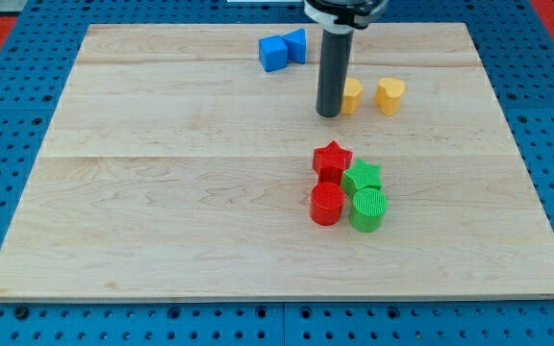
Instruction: Push yellow heart along with the yellow hexagon below the blue cube
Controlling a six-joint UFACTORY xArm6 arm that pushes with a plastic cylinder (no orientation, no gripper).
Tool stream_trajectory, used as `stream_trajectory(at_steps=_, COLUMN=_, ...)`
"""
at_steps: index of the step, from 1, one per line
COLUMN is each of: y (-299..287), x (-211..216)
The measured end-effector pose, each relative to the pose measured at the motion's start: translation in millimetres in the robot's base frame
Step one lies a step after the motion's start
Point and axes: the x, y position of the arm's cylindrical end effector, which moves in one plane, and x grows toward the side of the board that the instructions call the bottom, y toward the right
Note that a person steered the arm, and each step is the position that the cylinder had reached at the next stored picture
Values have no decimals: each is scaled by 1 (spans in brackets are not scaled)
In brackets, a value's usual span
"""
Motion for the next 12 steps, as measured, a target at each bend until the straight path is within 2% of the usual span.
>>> stream_trajectory(at_steps=1, y=12, x=-29)
stream_trajectory(at_steps=2, y=4, x=-25)
stream_trajectory(at_steps=3, y=18, x=3)
stream_trajectory(at_steps=4, y=59, x=42)
stream_trajectory(at_steps=5, y=126, x=44)
stream_trajectory(at_steps=6, y=133, x=11)
stream_trajectory(at_steps=8, y=87, x=2)
stream_trajectory(at_steps=9, y=87, x=-4)
stream_trajectory(at_steps=10, y=104, x=-1)
stream_trajectory(at_steps=11, y=155, x=-6)
stream_trajectory(at_steps=12, y=152, x=-29)
